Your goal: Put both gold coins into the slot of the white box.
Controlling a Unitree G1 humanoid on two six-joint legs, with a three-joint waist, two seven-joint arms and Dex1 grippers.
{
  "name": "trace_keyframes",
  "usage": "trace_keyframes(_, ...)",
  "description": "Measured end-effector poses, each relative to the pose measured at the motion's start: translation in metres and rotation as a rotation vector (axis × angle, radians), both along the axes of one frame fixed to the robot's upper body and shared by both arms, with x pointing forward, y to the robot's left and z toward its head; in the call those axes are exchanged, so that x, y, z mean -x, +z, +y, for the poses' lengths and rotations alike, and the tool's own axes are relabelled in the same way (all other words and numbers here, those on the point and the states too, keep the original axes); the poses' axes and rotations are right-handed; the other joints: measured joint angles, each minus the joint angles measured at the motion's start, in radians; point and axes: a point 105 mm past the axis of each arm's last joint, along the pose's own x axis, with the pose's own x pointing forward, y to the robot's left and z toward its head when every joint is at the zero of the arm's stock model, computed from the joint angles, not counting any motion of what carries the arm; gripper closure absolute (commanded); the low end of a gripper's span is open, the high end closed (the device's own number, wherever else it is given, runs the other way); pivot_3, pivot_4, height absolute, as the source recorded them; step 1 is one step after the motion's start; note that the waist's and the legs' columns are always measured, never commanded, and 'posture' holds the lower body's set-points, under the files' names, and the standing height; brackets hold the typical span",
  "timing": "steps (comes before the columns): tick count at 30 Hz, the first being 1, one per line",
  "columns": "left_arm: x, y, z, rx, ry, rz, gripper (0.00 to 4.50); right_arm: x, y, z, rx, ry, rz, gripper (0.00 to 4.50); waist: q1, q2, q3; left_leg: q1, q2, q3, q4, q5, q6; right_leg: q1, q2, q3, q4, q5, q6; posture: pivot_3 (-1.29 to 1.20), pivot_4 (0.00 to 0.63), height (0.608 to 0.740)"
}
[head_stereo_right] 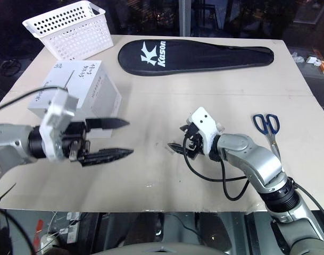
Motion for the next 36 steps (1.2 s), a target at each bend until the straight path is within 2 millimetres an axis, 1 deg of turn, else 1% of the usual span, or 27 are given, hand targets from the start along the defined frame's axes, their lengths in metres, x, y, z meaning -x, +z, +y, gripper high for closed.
trace_keyframes(2,0.001,-0.003,0.003,0.001,-0.010,0.004,0.28,0.000,-0.002,0.001,0.002,-0.002,0.014,1.38,0.004,0.000,0.000,0.000,-0.001,0.000,0.000,0.000,0.000,0.001,0.000,0.000,0.000,0.000,0.000,0.00,0.150,0.740)
trace_keyframes(5,0.002,-0.007,0.009,0.000,-0.018,0.006,0.28,0.001,-0.004,0.003,-0.001,0.004,0.040,1.38,0.003,0.000,0.000,0.000,-0.001,0.000,0.001,0.000,0.001,0.001,0.000,-0.001,0.000,0.000,0.000,0.00,0.150,0.740)
trace_keyframes(8,-0.003,-0.012,0.020,-0.026,0.008,-0.009,0.28,0.001,-0.005,0.004,0.005,0.011,0.064,1.38,-0.001,0.001,0.000,0.000,-0.001,0.000,0.000,0.000,0.000,0.001,0.000,-0.001,0.000,0.000,0.000,0.00,0.150,0.740)
trace_keyframes(12,-0.005,-0.011,0.021,-0.031,0.010,-0.032,0.28,0.000,-0.006,0.003,0.010,0.015,0.079,1.38,-0.001,0.001,0.000,0.000,0.000,0.000,0.000,0.000,0.001,0.001,0.000,-0.001,0.000,0.000,0.000,0.00,0.150,0.740)
trace_keyframes(14,-0.005,-0.013,0.020,-0.037,0.004,-0.034,0.28,0.000,-0.007,0.002,0.015,0.018,0.089,1.93,-0.001,0.001,0.000,0.000,-0.001,0.000,0.000,0.000,0.001,0.001,0.000,-0.001,0.000,0.000,0.000,0.00,0.150,0.740)
trace_keyframes(15,-0.005,-0.015,0.019,-0.038,-0.002,-0.034,0.28,0.001,-0.008,0.002,0.017,0.019,0.095,2.28,-0.001,0.001,0.000,0.000,-0.001,0.000,0.000,0.000,0.001,0.001,0.000,-0.001,0.000,0.000,0.000,0.00,0.150,0.740)
trace_keyframes(18,-0.005,-0.016,0.019,-0.044,-0.002,-0.036,0.28,0.001,-0.009,0.002,0.018,0.025,0.104,3.73,-0.002,0.001,0.000,0.000,0.000,0.000,0.000,0.000,0.001,0.001,0.000,-0.001,0.000,0.000,0.000,0.00,0.150,0.740)
trace_keyframes(31,-0.006,-0.020,0.021,-0.050,0.020,-0.036,0.28,0.000,-0.010,0.002,0.023,0.030,0.112,3.73,-0.003,0.001,0.000,0.000,0.000,-0.001,0.000,0.000,0.001,0.001,0.000,-0.001,0.000,0.000,0.000,0.00,0.150,0.740)
trace_keyframes(32,-0.005,-0.021,0.021,-0.050,0.022,-0.032,0.28,0.000,-0.010,0.002,0.024,0.030,0.114,4.27,-0.003,0.001,0.000,0.000,0.000,-0.001,0.000,0.000,0.001,0.001,0.000,-0.001,0.000,0.000,0.000,0.00,0.150,0.740)
trace_keyframes(33,-0.005,-0.022,0.022,-0.049,0.024,-0.029,0.28,0.000,-0.011,0.001,0.025,0.031,0.118,4.46,-0.003,0.001,0.000,0.000,0.000,-0.001,0.000,0.000,0.001,0.001,0.000,-0.001,0.000,0.000,0.000,0.00,0.150,0.740)
trace_keyframes(36,-0.005,-0.022,0.021,-0.049,0.025,-0.031,0.28,0.000,-0.011,0.001,0.026,0.031,0.120,4.46,-0.003,0.001,0.000,0.000,0.000,-0.001,0.000,0.000,0.001,0.001,0.000,-0.001,0.000,0.000,0.000,0.00,0.150,0.740)
